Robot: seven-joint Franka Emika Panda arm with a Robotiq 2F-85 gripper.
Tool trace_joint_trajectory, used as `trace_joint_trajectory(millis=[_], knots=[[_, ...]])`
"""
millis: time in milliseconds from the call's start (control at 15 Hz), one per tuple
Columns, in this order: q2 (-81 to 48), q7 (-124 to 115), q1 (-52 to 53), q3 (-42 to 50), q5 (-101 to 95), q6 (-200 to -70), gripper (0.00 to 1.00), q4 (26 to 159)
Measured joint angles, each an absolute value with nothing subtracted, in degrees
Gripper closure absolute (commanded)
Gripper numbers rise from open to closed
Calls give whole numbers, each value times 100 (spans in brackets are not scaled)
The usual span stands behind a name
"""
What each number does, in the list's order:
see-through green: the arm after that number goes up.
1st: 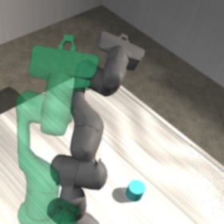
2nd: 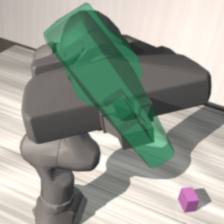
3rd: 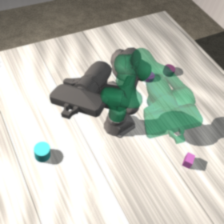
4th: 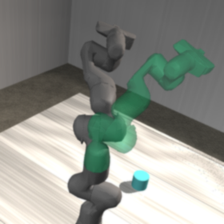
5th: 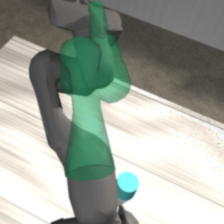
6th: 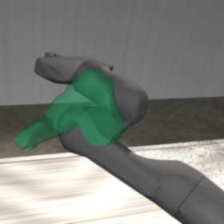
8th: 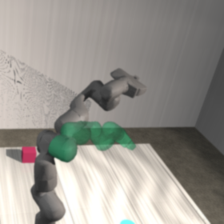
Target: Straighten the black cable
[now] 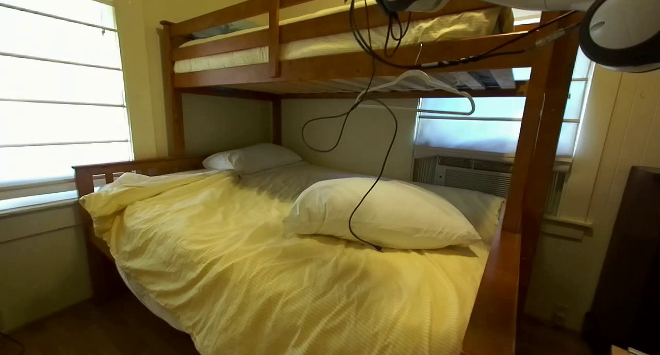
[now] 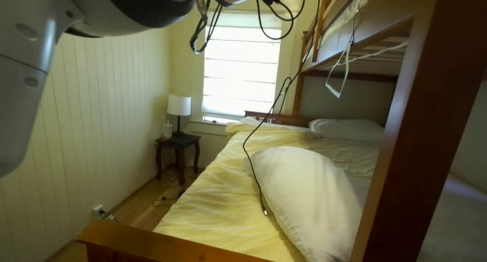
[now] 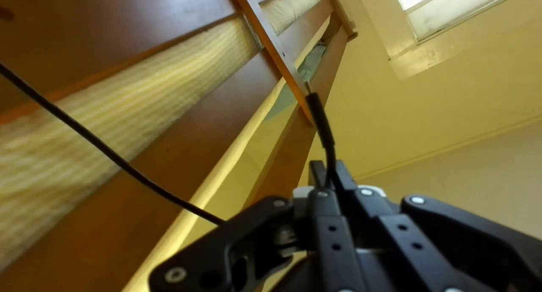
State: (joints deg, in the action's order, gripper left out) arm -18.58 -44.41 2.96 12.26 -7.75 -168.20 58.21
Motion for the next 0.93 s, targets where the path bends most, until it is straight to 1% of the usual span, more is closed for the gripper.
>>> trace_joint_trajectory(millis=[333,533,733,933], knots=[[-1998,-3966,117,292,66,-16453,99,6442],[-1976,-3836,6,-61,516,-16215,99,7056],[-1927,-3772,-133,-238,858,-16099,99,7812],[-1839,-3770,-167,-160,1029,-16023,99,8606]])
